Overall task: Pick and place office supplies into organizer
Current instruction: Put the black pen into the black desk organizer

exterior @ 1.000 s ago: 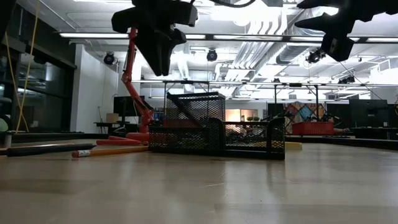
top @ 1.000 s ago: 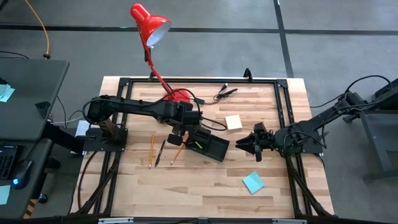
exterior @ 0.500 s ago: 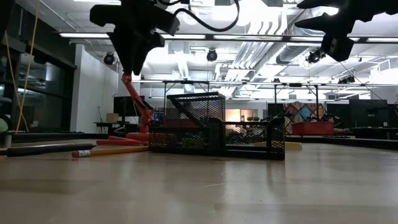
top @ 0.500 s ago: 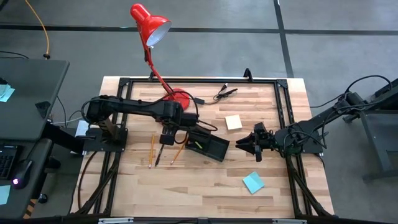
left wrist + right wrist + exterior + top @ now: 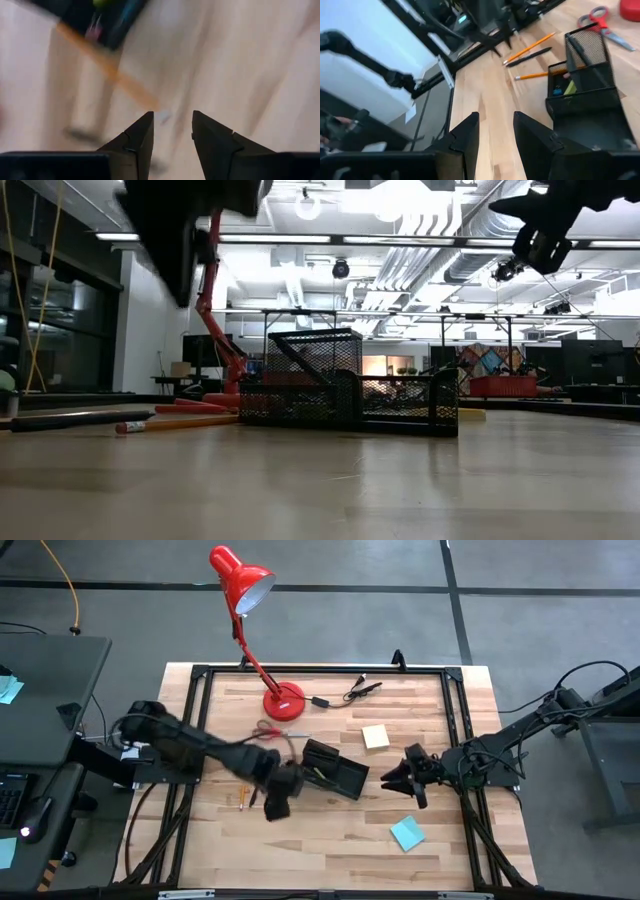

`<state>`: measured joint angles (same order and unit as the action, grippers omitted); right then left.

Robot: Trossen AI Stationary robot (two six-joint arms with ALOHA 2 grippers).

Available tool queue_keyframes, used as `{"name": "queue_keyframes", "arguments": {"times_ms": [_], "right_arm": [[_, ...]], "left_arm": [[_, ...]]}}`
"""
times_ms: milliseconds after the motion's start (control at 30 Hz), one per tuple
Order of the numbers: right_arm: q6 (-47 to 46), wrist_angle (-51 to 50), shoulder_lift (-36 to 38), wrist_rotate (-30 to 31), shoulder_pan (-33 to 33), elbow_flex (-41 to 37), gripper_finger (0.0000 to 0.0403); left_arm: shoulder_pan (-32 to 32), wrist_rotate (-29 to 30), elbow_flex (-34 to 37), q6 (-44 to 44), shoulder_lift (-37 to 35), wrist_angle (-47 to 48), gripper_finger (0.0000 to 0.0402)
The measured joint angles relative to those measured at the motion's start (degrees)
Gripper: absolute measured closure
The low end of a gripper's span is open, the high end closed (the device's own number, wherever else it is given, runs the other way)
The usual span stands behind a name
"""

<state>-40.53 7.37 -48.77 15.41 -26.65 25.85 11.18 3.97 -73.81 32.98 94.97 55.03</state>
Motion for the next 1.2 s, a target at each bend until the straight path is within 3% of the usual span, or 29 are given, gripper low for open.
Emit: {"name": "queue_keyframes", "arguments": {"times_ms": [67,167,467,667,767,1200], "right_arm": [[1.4,-0.6,0.0,-0.9,0.0,0.0,0.0286],[3.3,-1.3,0.0,-1.3,0.0,0.0,0.0286],[3.4,-1.9,0.1,-5.4,0.0,0.0,0.0286],[2.0,-2.3,0.1,-9.2,0.0,0.0,0.0286],[1.6,-2.4,0.1,-9.1,0.0,0.0,0.0286],[-3.4,-2.5,0.1,-7.7,0.0,0.0,0.0286]], "left_arm": [[3.7,5.4,1.5,8.6,-1.6,-4.6,0.0278],[9.5,14.4,1.8,21.6,-2.1,-4.4,0.0277],[26.2,38.3,1.9,55.8,1.4,5.4,0.0277],[31.9,29.3,2.0,72.6,6.9,16.1,0.0277],[33.3,31.3,2.0,71.1,9.4,13.7,0.0277],[33.5,29.9,1.9,73.1,17.9,9.7,0.0277]]}}
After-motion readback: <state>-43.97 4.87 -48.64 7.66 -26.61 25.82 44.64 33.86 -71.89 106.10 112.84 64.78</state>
